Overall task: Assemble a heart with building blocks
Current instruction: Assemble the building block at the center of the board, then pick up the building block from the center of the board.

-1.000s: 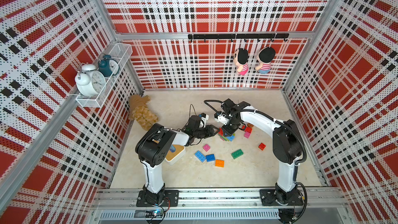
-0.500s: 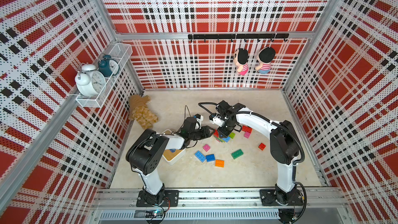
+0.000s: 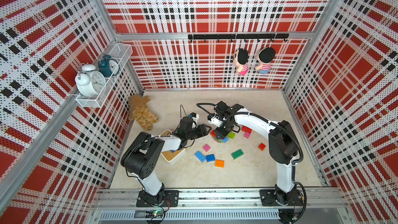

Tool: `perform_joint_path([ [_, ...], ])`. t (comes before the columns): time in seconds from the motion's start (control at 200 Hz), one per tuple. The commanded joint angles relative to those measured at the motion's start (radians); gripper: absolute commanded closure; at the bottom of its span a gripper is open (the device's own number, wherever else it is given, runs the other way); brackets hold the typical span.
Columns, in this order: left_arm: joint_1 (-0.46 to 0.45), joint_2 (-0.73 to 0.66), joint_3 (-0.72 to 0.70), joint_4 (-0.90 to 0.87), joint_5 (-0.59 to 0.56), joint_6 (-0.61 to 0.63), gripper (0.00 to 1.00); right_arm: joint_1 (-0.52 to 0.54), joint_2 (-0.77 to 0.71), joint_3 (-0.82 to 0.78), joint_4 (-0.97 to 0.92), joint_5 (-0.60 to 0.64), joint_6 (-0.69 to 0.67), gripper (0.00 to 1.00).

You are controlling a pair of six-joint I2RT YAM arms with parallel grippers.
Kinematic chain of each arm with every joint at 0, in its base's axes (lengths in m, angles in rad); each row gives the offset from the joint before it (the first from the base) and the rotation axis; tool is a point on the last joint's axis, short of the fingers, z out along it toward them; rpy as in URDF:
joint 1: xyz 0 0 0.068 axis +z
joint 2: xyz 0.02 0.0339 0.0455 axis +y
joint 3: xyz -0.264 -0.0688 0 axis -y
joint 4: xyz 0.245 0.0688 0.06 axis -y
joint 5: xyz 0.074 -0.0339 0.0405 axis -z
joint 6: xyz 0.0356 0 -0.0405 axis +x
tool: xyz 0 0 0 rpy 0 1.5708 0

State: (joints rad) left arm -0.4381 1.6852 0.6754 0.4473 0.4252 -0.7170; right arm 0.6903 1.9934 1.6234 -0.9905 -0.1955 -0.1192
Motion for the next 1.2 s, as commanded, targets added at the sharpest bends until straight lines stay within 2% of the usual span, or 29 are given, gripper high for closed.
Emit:
perform_joint_path([
  [0.0,0.009,-0.038,-0.011,0.01,-0.018,0.014,0.38,0.009,0.001,0.014,0.029,-0.04,0.0,0.33],
  [0.105,0.012,-0.051,-0.013,0.01,-0.027,0.015,0.38,0.003,-0.032,0.001,0.058,-0.058,0.004,0.31],
  [0.256,-0.003,-0.075,-0.002,0.007,-0.054,0.042,0.37,-0.034,-0.145,-0.082,0.15,-0.059,0.026,0.33],
  [0.386,-0.05,-0.091,0.041,-0.048,-0.112,0.1,0.36,-0.138,-0.254,-0.209,0.233,-0.057,0.062,0.33],
  [0.531,-0.121,-0.073,0.136,-0.177,-0.207,0.189,0.37,-0.244,-0.302,-0.315,0.271,-0.052,0.061,0.35],
  [0.646,-0.18,-0.051,0.213,-0.26,-0.272,0.241,0.37,-0.273,-0.281,-0.338,0.262,-0.044,0.022,0.39],
  [0.852,-0.228,-0.061,0.258,-0.28,-0.293,0.284,0.37,-0.273,-0.198,-0.325,0.269,-0.016,-0.018,0.46],
  [1.042,-0.284,-0.09,0.276,-0.292,-0.323,0.343,0.37,-0.268,-0.12,-0.293,0.257,-0.008,-0.046,0.46],
  [1.193,-0.301,-0.099,0.272,-0.296,-0.34,0.344,0.37,-0.262,-0.089,-0.281,0.26,-0.023,-0.054,0.46],
])
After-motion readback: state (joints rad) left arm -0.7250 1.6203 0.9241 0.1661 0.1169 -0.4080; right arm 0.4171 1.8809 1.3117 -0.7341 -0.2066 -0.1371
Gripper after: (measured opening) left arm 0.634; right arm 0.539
